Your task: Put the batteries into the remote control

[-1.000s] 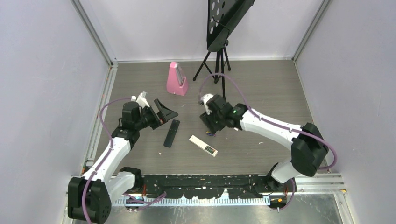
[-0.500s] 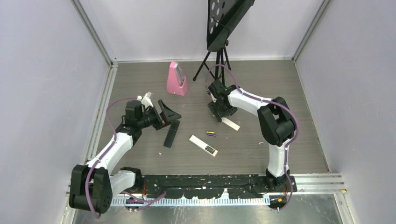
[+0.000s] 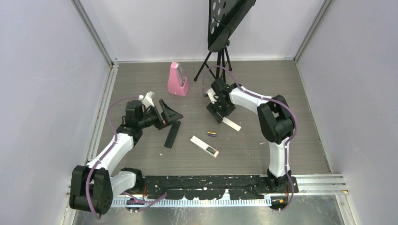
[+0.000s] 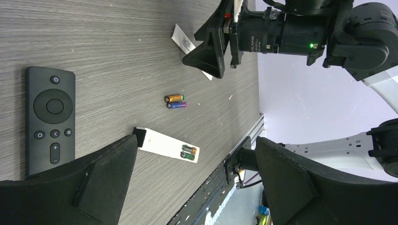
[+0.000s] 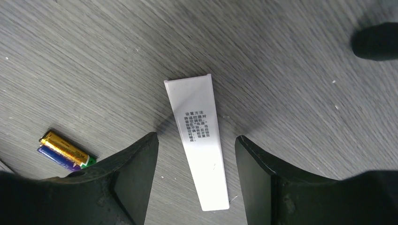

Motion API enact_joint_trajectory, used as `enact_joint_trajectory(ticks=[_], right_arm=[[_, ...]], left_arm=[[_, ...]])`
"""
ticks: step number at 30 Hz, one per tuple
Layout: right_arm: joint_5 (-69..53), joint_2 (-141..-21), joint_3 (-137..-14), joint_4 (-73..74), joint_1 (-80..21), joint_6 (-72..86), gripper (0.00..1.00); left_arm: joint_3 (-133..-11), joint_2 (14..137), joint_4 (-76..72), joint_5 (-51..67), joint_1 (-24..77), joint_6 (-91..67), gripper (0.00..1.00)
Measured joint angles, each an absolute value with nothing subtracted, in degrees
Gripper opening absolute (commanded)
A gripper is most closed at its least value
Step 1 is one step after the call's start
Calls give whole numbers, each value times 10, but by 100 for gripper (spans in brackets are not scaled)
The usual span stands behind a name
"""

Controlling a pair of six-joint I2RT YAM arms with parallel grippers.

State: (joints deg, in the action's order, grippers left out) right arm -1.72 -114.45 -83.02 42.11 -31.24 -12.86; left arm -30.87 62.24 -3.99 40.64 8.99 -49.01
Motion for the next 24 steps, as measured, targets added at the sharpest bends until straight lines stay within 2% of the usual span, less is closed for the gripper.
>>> enact_joint_trajectory(ticks=[14,24], right_arm=[[-46,-1161,-833,418,-309,-181,36],[-50,-1149,-817,404,-313,-181,36]], left_arm=[[-309,623,-48,417,92,-495,98],[-309,680,-103,416,143,-512,97]])
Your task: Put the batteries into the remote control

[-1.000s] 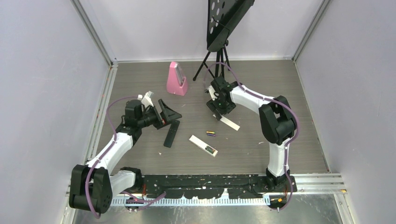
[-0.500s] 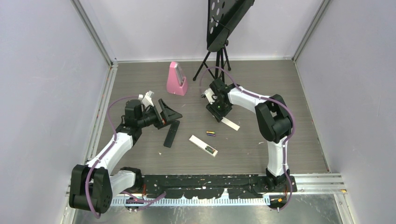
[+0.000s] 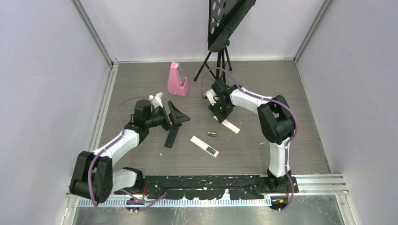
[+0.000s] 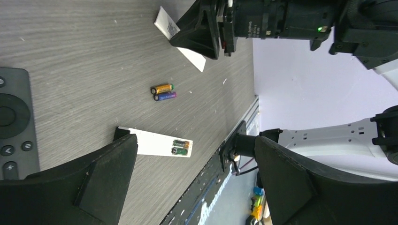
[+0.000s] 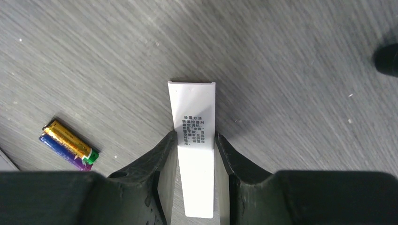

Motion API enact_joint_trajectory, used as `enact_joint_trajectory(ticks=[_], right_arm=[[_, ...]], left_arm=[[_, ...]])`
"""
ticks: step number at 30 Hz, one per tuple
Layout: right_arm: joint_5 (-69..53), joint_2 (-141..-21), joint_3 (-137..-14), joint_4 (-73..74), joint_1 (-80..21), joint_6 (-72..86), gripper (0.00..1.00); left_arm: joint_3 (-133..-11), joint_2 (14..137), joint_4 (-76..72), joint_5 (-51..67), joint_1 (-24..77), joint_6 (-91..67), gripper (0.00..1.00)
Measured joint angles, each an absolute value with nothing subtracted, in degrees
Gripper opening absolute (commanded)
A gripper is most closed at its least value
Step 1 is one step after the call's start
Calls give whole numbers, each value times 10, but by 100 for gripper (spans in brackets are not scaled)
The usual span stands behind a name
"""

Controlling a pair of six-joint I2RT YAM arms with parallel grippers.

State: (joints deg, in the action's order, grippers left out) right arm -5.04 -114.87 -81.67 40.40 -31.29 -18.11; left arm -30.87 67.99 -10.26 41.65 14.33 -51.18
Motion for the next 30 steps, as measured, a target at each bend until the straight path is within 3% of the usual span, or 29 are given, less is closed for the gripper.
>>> enact_joint_trajectory(ticks=[8,14,19,22,27,30], right_arm=[[-59,-1114,-776,404,-314,-181,37],[-84,-1083,-753,398,-315,-176,39],[-96,-1060,-737,389,-319,-164,59],[-72,-1061,-737,384,-326,-157,65],[-29,-1095,-753,389,-345,-149,65],[-10,-1123,-782,401,-350,-145,57]], left_arm=[[-322,755,-144,398,197,-525,93],[-347,805,-181,382,218,-528,78],[-365,842,-202,364,225,-527,76],[-368,858,-206,354,228,-526,76],[-372,874,-208,345,232,-526,75],[-374,875,-208,344,232,-526,72]])
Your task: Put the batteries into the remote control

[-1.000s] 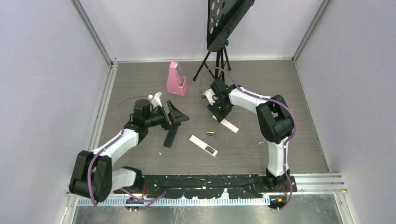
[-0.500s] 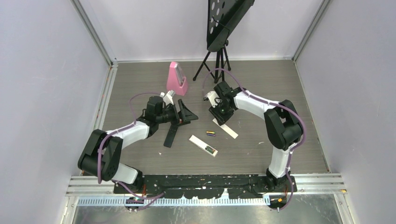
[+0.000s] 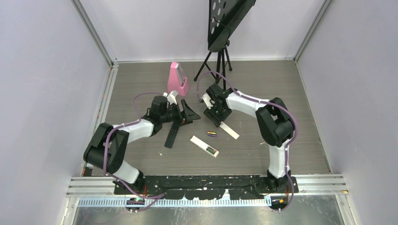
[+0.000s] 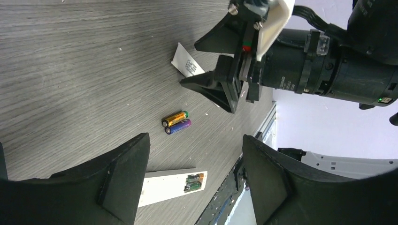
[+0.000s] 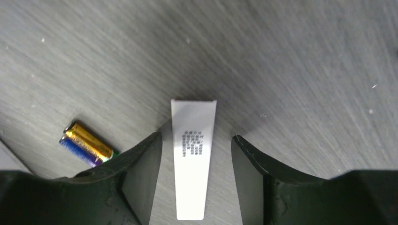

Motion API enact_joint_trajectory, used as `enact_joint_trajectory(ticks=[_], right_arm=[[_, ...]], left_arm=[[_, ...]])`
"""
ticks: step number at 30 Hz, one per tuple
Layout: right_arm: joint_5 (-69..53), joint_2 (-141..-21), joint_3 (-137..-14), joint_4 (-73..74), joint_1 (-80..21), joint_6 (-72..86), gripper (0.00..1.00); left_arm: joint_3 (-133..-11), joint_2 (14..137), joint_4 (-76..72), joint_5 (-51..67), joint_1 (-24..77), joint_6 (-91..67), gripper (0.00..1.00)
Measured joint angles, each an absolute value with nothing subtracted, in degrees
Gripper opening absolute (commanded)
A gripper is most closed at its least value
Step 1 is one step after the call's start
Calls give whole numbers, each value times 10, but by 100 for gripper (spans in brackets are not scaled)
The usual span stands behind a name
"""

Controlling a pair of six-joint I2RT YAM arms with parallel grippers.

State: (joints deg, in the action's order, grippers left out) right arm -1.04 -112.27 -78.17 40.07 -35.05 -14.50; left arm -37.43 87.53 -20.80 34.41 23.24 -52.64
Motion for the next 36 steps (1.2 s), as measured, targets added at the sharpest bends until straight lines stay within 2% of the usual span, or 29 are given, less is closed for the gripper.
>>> enact_joint_trajectory(ticks=[7,14,18,24,36], right_arm=[[-6,-1160,-835,430,-351,-137,39],[-36,-1166,-843,441,-339,-131,36],[-46,-1161,-836,434,-338,-131,36],[-62,-1123,-793,416,-336,-132,37],[-97,-1059,-746,385,-336,-131,37]], left_arm=[[-384,885,-209,343,233,-525,60],[-404,923,-211,347,234,-523,52],[-408,952,-222,349,241,-524,51],[-408,996,-273,350,253,-543,58],[-430,1060,-334,313,300,-596,58]])
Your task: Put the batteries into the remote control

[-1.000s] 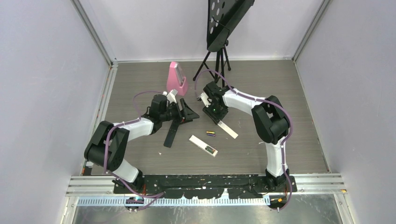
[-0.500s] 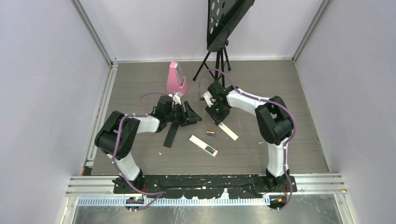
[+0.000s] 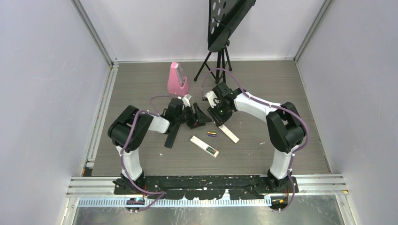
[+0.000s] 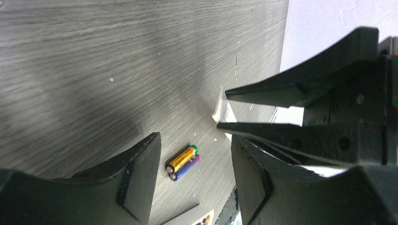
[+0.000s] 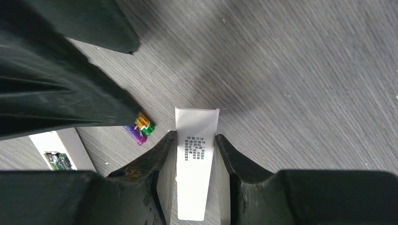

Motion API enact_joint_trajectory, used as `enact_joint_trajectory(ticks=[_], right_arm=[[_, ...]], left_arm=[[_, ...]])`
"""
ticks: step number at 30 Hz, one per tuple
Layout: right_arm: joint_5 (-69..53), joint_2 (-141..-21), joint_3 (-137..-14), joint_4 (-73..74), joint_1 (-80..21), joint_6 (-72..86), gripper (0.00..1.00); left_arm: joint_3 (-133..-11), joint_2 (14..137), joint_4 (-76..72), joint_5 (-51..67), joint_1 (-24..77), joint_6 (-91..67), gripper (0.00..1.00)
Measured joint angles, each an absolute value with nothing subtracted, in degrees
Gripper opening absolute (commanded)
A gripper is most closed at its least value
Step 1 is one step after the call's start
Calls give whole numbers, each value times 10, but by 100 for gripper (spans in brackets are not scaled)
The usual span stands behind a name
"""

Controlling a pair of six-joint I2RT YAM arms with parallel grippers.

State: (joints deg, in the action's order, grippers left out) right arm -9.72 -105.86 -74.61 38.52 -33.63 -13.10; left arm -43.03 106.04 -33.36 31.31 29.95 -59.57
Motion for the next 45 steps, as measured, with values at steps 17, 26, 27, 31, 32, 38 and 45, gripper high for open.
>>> enact_joint_trajectory(ticks=[17,26,27,31,32,38,45], right_arm=[[-134,-1037,-729,363,-337,-128,38],[-140,-1037,-729,356,-337,-124,38],[-140,-1037,-729,356,-338,-124,38],[-141,-1039,-729,353,-340,-120,48],[-141,-1039,-729,351,-340,-120,53],[-134,-1029,-718,351,-340,-93,82],[-119,-929,-649,332,-340,38,85]], left_arm=[[-450,1130,-415,302,320,-693,43],[-450,1149,-459,312,335,-738,18],[-450,1154,-468,315,336,-747,13],[-450,1162,-487,320,338,-762,0],[-450,1162,-489,321,338,-762,0],[-449,1162,-493,322,339,-755,0],[-444,1142,-475,348,330,-716,0]])
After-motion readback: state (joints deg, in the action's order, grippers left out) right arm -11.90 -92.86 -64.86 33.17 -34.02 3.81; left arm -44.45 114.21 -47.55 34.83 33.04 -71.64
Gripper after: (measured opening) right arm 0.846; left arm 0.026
